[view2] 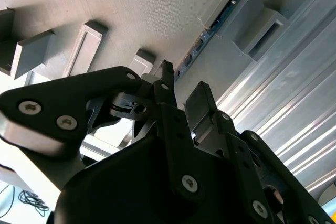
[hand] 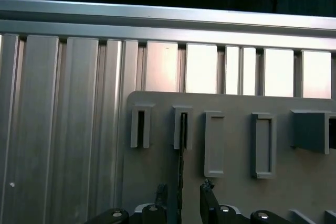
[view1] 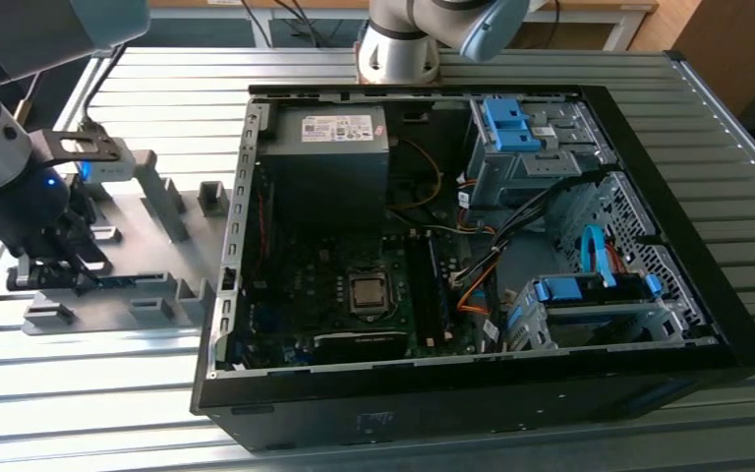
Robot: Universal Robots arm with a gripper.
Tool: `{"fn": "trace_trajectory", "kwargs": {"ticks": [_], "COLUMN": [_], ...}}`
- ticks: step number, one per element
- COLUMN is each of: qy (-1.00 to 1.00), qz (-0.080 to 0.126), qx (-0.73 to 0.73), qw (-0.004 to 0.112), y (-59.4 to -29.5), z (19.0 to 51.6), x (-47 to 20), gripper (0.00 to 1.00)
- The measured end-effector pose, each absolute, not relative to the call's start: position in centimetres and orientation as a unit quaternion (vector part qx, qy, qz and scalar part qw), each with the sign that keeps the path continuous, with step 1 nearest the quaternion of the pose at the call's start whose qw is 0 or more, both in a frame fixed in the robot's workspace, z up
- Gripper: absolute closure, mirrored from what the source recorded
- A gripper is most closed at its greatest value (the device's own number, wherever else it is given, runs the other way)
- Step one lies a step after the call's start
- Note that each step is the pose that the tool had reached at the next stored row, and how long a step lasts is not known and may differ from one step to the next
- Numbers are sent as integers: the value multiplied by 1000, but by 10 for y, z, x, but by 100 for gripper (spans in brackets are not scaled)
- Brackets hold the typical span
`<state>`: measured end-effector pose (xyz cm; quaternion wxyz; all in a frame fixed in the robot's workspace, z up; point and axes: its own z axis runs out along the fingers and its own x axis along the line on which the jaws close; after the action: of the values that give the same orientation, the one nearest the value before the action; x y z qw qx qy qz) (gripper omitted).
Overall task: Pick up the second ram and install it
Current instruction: 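Pick up the second ram and move it above second insertion slot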
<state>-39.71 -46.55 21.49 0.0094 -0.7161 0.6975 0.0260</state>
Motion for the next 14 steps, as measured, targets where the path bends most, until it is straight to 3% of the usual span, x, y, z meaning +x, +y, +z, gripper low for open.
{"fn": "trace_trajectory", "kwargs": {"ticks": [14], "qy": [697], "qz": [26], "qx": [-716], "qw": [10], "y": [-466], "z": [208], "x": [-398], "gripper": [62]}}
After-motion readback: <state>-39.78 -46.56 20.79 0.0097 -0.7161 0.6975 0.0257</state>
